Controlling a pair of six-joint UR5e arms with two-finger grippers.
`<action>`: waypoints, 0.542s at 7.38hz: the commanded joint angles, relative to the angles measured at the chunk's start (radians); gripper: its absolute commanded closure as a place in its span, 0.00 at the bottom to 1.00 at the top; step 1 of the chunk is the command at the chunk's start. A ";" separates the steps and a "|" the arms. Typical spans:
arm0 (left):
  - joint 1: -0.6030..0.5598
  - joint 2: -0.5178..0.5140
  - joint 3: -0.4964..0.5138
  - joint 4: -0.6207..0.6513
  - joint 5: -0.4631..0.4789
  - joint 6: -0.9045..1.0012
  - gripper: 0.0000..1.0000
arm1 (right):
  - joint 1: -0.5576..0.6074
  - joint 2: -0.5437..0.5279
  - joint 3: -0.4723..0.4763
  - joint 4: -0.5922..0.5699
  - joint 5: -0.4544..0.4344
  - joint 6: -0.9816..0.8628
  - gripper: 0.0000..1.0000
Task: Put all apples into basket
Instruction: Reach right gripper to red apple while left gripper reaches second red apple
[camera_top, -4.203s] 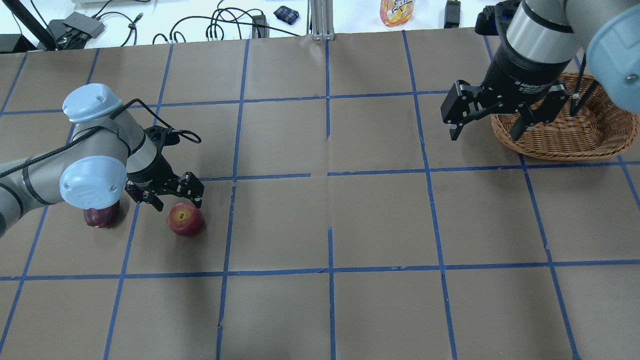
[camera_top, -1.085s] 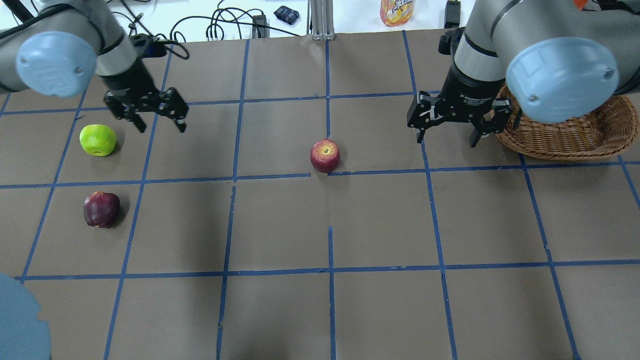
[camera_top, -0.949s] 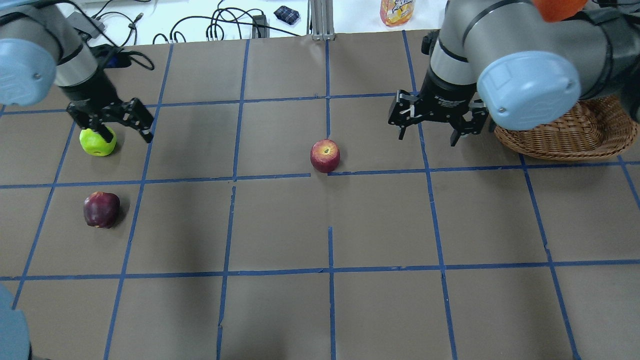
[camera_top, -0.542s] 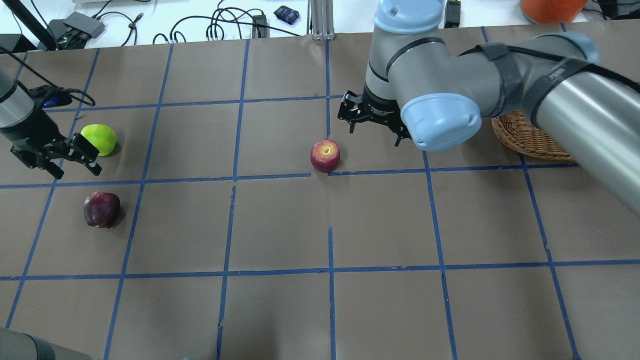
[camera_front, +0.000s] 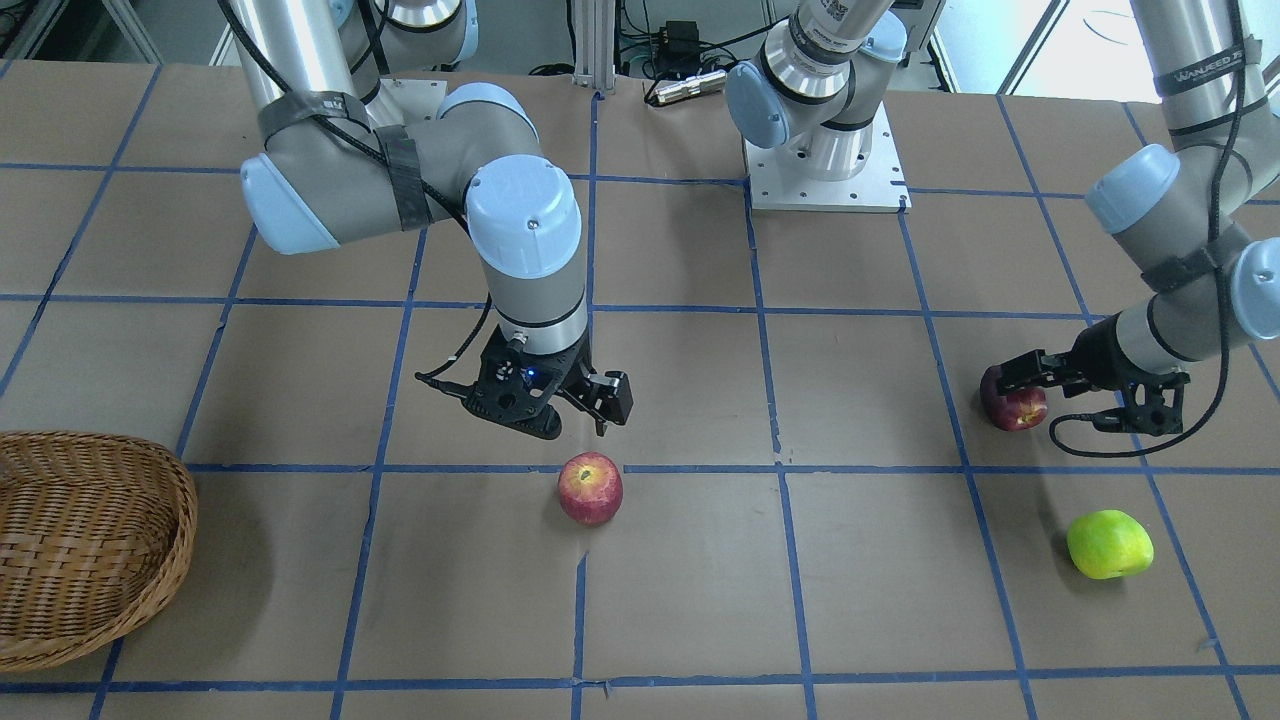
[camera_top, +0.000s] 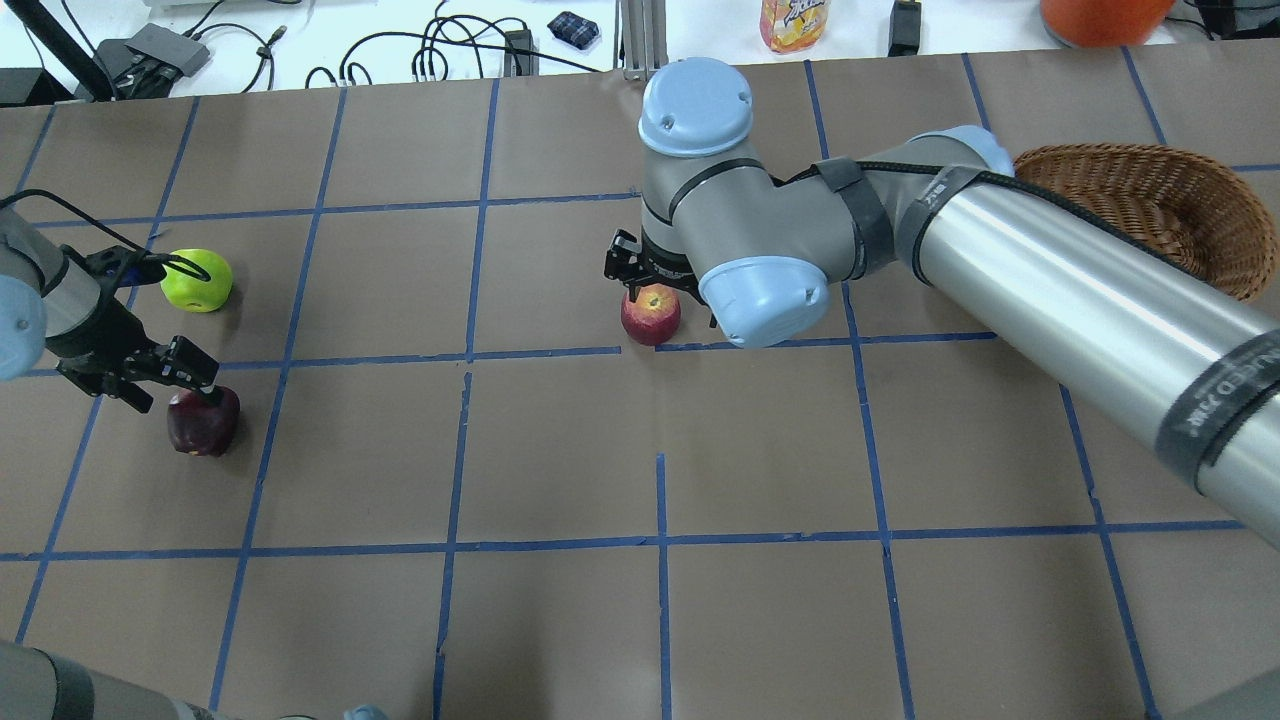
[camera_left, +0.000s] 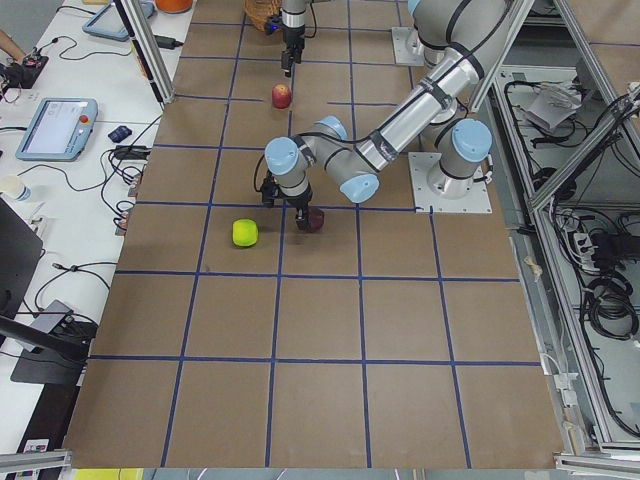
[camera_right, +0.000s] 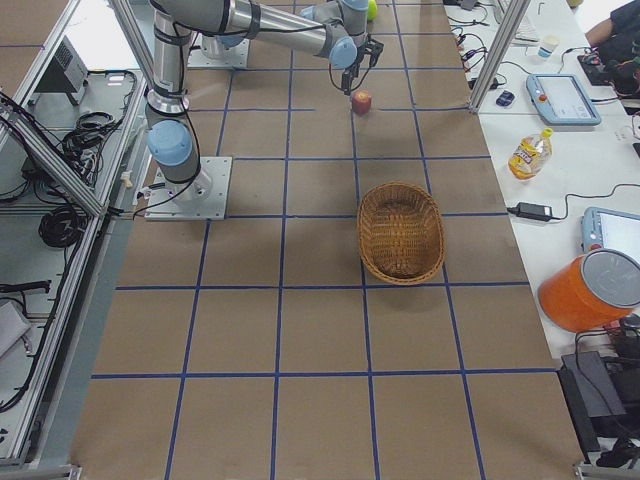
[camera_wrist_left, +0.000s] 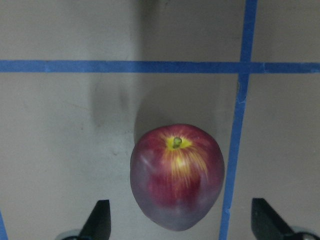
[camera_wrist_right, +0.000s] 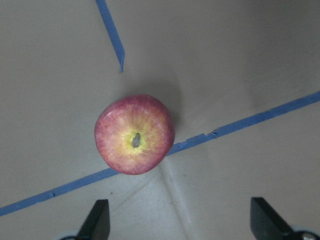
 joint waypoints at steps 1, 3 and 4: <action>-0.002 -0.038 -0.047 0.124 -0.005 0.010 0.00 | 0.011 0.055 -0.002 -0.067 -0.002 0.011 0.00; -0.002 -0.035 -0.061 0.118 -0.007 0.028 0.07 | 0.013 0.124 -0.030 -0.127 0.001 0.058 0.00; -0.008 -0.011 -0.055 0.088 0.001 0.058 0.99 | 0.014 0.148 -0.044 -0.117 0.001 0.063 0.00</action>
